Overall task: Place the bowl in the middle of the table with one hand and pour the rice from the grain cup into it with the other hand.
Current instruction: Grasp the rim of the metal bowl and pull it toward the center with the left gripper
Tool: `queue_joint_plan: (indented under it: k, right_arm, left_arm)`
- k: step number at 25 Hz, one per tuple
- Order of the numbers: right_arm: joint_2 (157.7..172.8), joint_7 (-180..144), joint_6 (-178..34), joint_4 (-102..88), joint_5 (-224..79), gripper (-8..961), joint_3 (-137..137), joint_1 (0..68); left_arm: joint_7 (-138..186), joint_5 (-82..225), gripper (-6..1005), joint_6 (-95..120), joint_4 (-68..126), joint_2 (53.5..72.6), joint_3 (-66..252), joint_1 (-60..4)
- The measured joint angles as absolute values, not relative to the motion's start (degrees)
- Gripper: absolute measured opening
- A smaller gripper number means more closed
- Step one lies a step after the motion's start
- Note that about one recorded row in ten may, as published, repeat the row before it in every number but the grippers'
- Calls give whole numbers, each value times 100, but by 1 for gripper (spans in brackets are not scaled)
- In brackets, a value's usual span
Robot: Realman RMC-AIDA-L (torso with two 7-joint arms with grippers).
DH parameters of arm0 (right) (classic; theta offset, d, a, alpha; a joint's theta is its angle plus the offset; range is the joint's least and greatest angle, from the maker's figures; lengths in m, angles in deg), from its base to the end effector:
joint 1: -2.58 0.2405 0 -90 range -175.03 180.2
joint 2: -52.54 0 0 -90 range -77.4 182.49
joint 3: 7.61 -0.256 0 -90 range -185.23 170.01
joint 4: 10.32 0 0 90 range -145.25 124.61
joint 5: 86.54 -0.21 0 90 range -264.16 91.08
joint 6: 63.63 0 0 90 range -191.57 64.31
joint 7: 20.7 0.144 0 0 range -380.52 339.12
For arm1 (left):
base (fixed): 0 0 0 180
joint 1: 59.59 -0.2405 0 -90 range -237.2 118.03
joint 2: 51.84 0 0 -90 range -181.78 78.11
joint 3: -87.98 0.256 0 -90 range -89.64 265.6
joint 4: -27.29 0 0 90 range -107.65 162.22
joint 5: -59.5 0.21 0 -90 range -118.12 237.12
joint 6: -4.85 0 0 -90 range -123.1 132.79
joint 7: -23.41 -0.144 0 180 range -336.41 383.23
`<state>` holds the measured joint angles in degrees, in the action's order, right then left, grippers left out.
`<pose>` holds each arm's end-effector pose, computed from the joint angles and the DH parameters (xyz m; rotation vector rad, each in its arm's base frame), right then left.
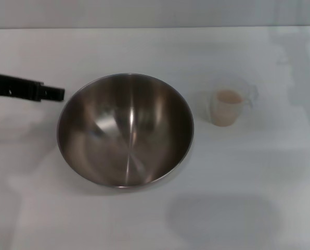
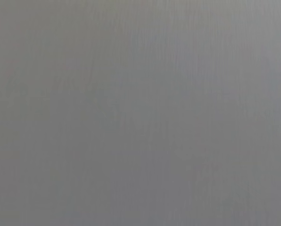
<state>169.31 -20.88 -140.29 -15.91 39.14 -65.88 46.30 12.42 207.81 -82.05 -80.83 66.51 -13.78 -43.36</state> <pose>0.2267 0.4232 0.0569 -1.3703 0.1327 0.8852 -0.1750 0.3168 0.0748 -2.1605 -1.1601 0.0735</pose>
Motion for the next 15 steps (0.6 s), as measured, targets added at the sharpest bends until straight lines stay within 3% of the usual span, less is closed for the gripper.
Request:
queue_joint_plan:
  k: [15]
  right_arm:
    - [16917,-2088,-14034,-1567,3914,549,-6597,4610]
  left_arm:
    - [1052,20780,784,-7856,-6814,6660,-910,-3957]
